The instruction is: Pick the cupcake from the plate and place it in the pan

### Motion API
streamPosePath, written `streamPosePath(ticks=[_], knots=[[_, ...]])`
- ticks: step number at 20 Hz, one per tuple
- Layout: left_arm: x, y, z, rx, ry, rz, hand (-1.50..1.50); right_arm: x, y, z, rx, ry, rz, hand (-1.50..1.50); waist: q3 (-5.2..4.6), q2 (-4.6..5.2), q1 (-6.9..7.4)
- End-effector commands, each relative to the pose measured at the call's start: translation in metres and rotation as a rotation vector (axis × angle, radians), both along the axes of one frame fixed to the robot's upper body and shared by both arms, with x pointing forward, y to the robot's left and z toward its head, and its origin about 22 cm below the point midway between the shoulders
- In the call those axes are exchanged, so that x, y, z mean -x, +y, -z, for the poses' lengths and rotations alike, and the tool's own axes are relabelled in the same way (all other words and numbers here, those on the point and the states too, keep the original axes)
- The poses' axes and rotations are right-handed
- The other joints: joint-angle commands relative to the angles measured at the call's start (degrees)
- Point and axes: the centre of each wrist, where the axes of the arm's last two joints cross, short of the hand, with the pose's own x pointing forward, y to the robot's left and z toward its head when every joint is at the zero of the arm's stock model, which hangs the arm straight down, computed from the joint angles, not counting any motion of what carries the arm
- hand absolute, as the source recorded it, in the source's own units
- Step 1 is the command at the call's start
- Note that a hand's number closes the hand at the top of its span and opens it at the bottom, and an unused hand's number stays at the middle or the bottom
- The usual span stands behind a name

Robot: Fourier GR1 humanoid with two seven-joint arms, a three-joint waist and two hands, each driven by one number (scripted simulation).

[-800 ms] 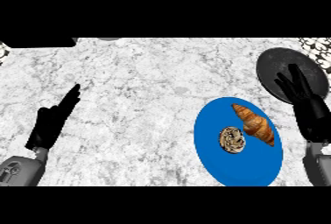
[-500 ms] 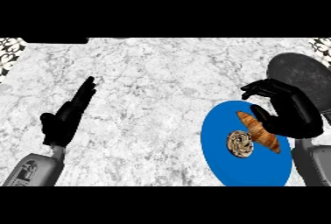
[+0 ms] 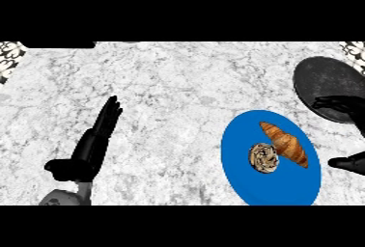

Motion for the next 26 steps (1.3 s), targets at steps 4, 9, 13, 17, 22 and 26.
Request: streamPosePath(ticks=[4,9,13,17,22,26], knots=[[0.008,-0.014,0.003,0.032,-0.013,-0.006,0.00,-0.015,-0.007,-0.016,0.213,-0.100,-0.122,-1.50,-0.02,0.06,0.05],[0.016,-0.028,-0.006,0.021,-0.009,0.004,0.00,-0.034,0.028,-0.059,0.412,-0.112,-0.190,-1.50,-0.08,-0.16,0.25],[0.004,-0.016,0.004,0.014,-0.004,0.013,0.00,-0.037,0.073,-0.044,0.600,-0.114,-0.253,-1.50,-0.12,0.09,0.40],[-0.002,-0.029,0.004,0.020,-0.006,0.016,0.00,-0.036,0.097,-0.048,0.804,-0.135,-0.310,-1.50,-0.12,0.08,0.18],[-0.004,-0.023,-0.013,0.014,-0.013,-0.001,0.00,-0.017,0.112,-0.029,0.968,-0.173,-0.392,-1.50,-0.08,-0.13,-0.60],[0.012,-0.024,-0.012,0.025,0.009,-0.006,0.00,-0.011,0.115,-0.011,1.046,-0.147,-0.381,-1.50,-0.08,-0.17,-0.52]])
